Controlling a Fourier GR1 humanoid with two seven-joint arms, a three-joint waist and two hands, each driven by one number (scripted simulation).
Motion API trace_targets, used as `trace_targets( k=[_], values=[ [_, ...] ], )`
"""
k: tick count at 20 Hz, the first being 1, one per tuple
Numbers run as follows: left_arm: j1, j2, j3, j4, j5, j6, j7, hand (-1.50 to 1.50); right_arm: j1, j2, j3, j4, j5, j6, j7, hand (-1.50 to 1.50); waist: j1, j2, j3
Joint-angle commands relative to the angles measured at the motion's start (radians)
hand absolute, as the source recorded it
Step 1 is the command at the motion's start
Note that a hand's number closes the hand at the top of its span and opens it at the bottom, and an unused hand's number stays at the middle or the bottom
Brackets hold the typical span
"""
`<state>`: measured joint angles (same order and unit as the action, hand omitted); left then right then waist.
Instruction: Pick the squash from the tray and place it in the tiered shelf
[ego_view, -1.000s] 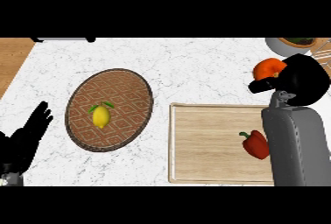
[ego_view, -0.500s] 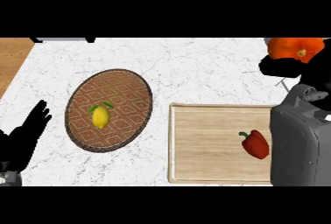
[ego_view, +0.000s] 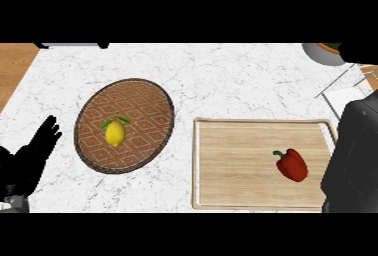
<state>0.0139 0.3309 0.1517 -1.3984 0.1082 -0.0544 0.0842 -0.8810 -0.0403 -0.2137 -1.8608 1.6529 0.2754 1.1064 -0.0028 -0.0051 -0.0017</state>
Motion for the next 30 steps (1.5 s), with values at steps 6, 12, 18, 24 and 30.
trace_targets(
  k=[6,12,18,24,30],
  values=[
    [-0.005,-0.017,-0.006,0.03,-0.027,0.007,-0.05,0.0,-0.192,-0.099,-0.12,0.098,0.129,0.311,0.057,1.5,0.0,0.001,-0.001],
    [0.015,-0.009,0.006,-0.027,-0.011,0.0,-0.002,0.0,-0.215,-0.203,-0.254,0.141,0.109,0.324,-0.07,1.5,0.005,0.002,0.002],
    [-0.009,-0.024,-0.006,0.006,-0.027,-0.004,-0.005,0.0,-0.232,-0.273,-0.277,0.296,0.168,0.281,-0.071,1.5,0.009,0.007,0.001],
    [-0.008,0.007,0.03,-0.053,0.005,-0.03,0.07,0.0,-0.089,-0.357,-0.378,0.268,0.064,0.207,-0.183,1.5,0.005,0.004,0.002],
    [-0.024,-0.026,0.008,-0.028,-0.028,-0.016,0.044,0.0,-0.062,-0.389,-0.463,0.404,-0.013,0.016,-0.179,1.5,0.01,0.008,0.002]
  ],
)
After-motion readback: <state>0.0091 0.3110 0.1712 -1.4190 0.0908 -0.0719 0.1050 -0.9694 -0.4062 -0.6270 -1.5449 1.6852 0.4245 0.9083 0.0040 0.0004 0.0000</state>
